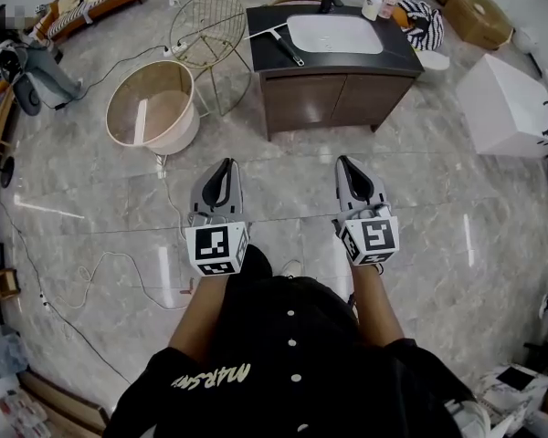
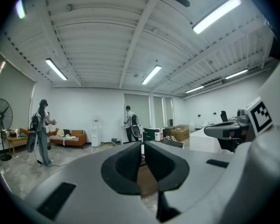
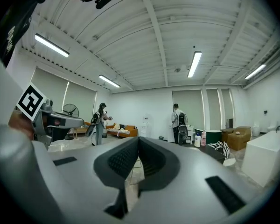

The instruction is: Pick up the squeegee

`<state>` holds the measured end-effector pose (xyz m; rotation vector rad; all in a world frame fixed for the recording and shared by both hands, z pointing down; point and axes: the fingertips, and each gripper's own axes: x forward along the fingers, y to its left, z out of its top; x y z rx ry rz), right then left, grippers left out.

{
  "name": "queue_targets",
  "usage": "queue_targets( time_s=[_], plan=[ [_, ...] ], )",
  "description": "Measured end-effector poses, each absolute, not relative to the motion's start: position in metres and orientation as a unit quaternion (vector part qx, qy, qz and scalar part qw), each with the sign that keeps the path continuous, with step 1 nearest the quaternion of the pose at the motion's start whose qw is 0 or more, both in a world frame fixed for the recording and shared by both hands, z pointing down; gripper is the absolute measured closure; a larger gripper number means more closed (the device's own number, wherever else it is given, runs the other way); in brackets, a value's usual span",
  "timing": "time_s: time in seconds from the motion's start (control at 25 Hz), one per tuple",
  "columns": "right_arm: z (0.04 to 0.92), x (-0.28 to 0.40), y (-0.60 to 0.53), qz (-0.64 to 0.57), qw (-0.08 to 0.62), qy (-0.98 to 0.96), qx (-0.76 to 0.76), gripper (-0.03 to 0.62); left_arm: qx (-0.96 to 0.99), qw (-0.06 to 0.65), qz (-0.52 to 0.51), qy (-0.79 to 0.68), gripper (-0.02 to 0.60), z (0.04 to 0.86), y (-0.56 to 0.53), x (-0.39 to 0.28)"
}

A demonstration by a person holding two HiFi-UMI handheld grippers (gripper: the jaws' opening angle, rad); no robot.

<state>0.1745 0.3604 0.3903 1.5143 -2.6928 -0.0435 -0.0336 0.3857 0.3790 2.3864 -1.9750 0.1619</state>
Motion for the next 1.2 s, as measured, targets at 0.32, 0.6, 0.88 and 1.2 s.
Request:
queue_targets(
  time_s=[0.32, 0.6, 0.88, 1.2],
  plan=[
    [0.395, 0.179, 0.329, -0.017, 0.023, -0.872, 0.489, 0.597, 0.769, 0.021, 0.055, -0.636, 0.557, 0.387, 0.356, -0.026],
    [0.397, 0.169, 0.272, -0.021, 0.016, -0.869, 0.495, 0.597, 0.775, 0.028, 0.044, -0.629, 0.557, 0.395, 0.295, -0.036],
    [0.397, 0.143, 0.195, -0.022, 0.034, -0.869, 0.493, 0.597, 0.779, 0.029, 0.043, -0.624, 0.558, 0.394, 0.215, -0.059],
    [0.395, 0.116, 0.124, -0.02, 0.041, -0.864, 0.502, 0.597, 0.788, 0.032, 0.046, -0.613, 0.557, 0.393, 0.145, -0.083]
  ],
)
